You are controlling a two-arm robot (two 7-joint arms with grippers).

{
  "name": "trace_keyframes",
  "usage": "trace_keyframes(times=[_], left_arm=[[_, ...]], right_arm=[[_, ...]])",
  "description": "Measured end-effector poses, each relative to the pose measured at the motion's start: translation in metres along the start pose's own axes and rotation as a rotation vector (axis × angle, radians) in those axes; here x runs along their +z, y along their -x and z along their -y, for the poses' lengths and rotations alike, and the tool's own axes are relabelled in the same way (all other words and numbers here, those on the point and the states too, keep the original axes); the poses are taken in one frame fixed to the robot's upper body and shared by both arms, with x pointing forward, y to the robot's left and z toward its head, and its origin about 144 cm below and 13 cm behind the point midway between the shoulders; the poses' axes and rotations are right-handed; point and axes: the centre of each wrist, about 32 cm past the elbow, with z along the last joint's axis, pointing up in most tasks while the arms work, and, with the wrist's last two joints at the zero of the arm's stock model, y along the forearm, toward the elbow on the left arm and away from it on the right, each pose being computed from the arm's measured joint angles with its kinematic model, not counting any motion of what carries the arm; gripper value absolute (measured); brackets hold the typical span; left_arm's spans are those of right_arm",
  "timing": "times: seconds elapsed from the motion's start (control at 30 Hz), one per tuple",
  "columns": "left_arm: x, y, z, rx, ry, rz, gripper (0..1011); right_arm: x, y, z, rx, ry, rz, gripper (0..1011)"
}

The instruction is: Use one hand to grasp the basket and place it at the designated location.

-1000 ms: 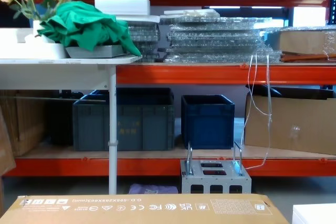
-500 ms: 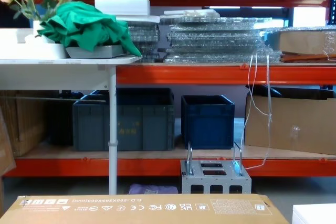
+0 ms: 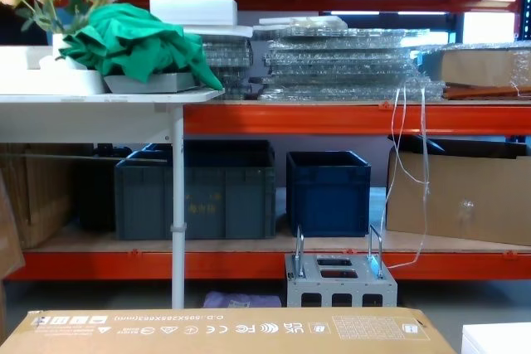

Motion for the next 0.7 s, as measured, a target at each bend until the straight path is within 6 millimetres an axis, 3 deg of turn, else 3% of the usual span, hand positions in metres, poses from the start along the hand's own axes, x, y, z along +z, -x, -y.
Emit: trace_keyframes(times=[0.2, 0.3, 0.7], left_arm=[[0.0, 0.0, 0.0, 0.0, 0.0, 0.0, 0], [0.0, 0.0, 0.0, 0.0, 0.0, 0.0, 0], [0.0, 0.0, 0.0, 0.0, 0.0, 0.0, 0]], right_arm=[[-0.0001, -0.0011, 0.0002, -0.002, -0.001, -0.001, 291], [0.0, -0.0014, 0.0005, -0.004, -0.002, -0.001, 234], [-0.0006, -0.001, 0.001, -0.012, -0.004, 0.0, 234]])
